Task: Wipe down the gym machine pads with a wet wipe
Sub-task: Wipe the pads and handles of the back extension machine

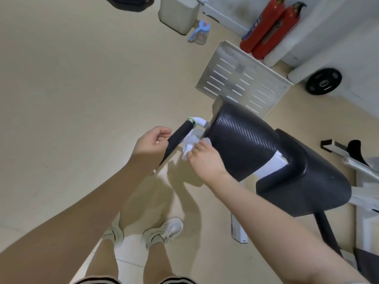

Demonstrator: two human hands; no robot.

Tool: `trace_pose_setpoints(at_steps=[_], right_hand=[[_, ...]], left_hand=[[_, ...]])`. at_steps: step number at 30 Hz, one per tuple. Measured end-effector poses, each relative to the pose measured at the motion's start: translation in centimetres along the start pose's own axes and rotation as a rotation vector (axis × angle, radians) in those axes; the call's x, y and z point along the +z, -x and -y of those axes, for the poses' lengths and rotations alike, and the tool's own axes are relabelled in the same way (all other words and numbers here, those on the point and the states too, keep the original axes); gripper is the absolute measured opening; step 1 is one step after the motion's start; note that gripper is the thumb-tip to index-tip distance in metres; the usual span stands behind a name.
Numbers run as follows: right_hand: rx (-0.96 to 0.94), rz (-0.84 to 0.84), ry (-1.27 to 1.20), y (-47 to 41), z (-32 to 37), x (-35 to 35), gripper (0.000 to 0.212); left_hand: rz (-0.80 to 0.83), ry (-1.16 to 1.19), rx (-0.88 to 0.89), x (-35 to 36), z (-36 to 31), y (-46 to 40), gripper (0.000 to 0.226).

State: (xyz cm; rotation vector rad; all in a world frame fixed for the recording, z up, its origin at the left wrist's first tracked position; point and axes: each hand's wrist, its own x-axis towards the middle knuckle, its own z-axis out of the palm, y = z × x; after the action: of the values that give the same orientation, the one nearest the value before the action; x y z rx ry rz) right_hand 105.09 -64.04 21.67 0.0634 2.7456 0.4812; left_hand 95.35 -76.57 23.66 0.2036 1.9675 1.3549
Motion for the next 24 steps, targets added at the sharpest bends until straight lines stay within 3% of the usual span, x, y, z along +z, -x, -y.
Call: trace_pose_setpoints(at_steps=[2, 4, 7, 8, 9, 11, 14, 18, 24], right_hand=[[0.086, 0.144, -0.216, 0.1, 1.2, -0.1, 0.024], [0.284, 0.176, -0.523, -0.1, 1.3, -1.2, 0.034], [0.69, -0.138, -0.77, -1.0, 0.4, -3.4, 0.031], [0.732, -0.25, -0.792, -1.6, 0.2, -4.1, 0.032], [0.713, -0.327, -0.777, -2.3, -0.1, -4.6, 0.035], [0.647, -0.33, -0.717, -4.3, -0.5, -5.2, 0.044], [0.619, -0.123, -0.702, -7.1, -0.4, -2.6, 0.049], [0.516, 0.068, -0.906, -7.6, 1.7, 0.4, 0.036], [0.296, -0.033, -1.003, -3.8, 5.0, -2.5, 0.029]], left_hand=[[0.045, -0.119, -0.045, -1.4, 0.4, -0.8, 0.037], [0.14, -0.193, -0.107, -2.6, 1.1, -1.6, 0.044], [0.304, -0.154, -0.232, -3.8, 1.5, -1.9, 0.035], [0.359, -0.101, -0.256, -4.0, 1.6, -1.9, 0.026], [0.395, -0.065, -0.252, -4.1, 1.8, -2.1, 0.018], [0.408, -0.075, -0.229, -4.2, 2.1, -2.3, 0.026], [0.41, -0.02, -0.262, -3.9, 2.4, -3.0, 0.029], [0.397, 0.193, -0.513, -4.3, 2.1, -3.6, 0.027], [0.372, 0.283, -0.577, -5.0, 2.6, -3.8, 0.041]])
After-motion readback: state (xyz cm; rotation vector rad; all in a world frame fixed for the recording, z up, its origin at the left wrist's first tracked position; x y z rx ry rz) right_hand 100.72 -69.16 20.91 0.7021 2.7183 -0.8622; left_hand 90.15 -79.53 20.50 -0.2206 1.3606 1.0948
